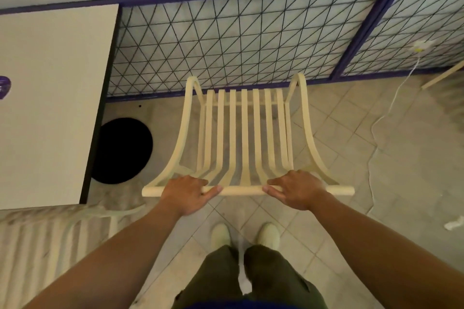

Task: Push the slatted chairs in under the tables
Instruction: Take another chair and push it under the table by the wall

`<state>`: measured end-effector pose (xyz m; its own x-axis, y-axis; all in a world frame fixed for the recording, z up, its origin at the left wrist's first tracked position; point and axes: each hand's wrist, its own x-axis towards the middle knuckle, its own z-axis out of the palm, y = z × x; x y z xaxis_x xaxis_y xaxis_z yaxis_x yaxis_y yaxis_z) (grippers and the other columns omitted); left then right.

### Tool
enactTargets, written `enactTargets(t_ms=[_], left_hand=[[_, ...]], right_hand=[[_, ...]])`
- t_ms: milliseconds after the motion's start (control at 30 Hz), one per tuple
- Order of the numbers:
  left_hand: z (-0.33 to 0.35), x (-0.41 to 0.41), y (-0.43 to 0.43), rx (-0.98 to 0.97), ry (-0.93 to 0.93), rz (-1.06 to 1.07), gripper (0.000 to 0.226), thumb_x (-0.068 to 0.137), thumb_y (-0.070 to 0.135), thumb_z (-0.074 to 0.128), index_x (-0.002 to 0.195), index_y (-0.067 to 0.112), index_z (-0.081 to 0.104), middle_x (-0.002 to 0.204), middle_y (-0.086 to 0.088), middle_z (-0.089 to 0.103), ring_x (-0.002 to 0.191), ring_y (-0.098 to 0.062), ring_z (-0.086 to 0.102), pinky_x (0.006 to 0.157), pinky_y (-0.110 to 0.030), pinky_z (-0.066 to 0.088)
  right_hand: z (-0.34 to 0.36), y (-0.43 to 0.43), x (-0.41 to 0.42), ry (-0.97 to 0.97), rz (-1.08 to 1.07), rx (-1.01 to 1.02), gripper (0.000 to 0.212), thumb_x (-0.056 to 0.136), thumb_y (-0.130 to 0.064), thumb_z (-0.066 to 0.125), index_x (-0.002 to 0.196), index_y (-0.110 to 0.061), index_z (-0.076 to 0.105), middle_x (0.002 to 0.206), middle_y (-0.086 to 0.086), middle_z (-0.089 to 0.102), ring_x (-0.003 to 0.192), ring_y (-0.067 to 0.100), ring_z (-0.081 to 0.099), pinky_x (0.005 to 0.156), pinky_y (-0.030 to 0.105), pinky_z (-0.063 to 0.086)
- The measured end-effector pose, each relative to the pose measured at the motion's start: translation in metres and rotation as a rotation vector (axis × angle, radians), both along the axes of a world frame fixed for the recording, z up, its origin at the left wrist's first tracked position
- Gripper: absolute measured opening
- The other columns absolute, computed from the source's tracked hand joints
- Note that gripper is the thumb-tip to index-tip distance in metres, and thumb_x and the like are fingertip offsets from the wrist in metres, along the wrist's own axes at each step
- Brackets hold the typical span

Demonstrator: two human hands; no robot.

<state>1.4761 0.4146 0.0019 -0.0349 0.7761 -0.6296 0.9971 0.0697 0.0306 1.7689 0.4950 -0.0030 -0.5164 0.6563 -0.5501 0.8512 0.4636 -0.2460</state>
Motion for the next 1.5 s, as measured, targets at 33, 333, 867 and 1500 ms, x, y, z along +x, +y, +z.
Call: enactTargets(t_ms=[33,333,867,1500], left_hand=[[-0.001,0.000,-0.001,-0.005,-0.003,0.006,0.104,0.077,0.088,-0.001,0.142,0.032,0.057,0.137,-0.003,0.064,0.123,-0.025,0.058,0.104,-0.042,0.041],[-0.007,-0.011,0.002,0.000,-0.026,-0.073,0.102,0.075,0.092,0.002,0.130,0.031,0.063,0.118,0.002,0.070,0.106,-0.022,0.064,0.094,-0.043,0.047],[-0.017,-0.022,0.008,-0.079,-0.130,-0.063,0.049,0.089,0.070,0.053,0.120,0.033,0.062,0.108,0.006,0.068,0.092,-0.018,0.063,0.078,-0.036,0.050],[-0.012,0.007,-0.004,-0.093,-0.047,0.115,0.120,0.049,0.107,0.020,0.144,0.042,0.053,0.126,0.008,0.068,0.108,-0.018,0.064,0.093,-0.040,0.050]], right_hand=[[-0.001,0.000,0.000,0.006,0.004,0.002,0.109,0.065,-0.090,-0.009,0.139,-0.043,0.056,0.122,-0.003,0.067,0.104,0.020,0.063,0.089,0.040,0.054],[-0.003,-0.003,-0.002,0.016,-0.024,-0.006,0.102,0.068,-0.089,-0.004,0.138,-0.044,0.056,0.119,-0.003,0.069,0.103,0.018,0.064,0.091,0.039,0.053],[-0.010,-0.002,0.024,-0.047,-0.052,-0.040,0.102,0.066,-0.098,0.010,0.142,-0.043,0.050,0.126,-0.009,0.066,0.107,0.015,0.063,0.095,0.038,0.050],[-0.014,0.012,0.043,-0.051,0.062,0.119,0.116,0.055,-0.104,-0.003,0.121,-0.039,0.066,0.087,-0.012,0.067,0.078,0.012,0.064,0.078,0.038,0.057]])
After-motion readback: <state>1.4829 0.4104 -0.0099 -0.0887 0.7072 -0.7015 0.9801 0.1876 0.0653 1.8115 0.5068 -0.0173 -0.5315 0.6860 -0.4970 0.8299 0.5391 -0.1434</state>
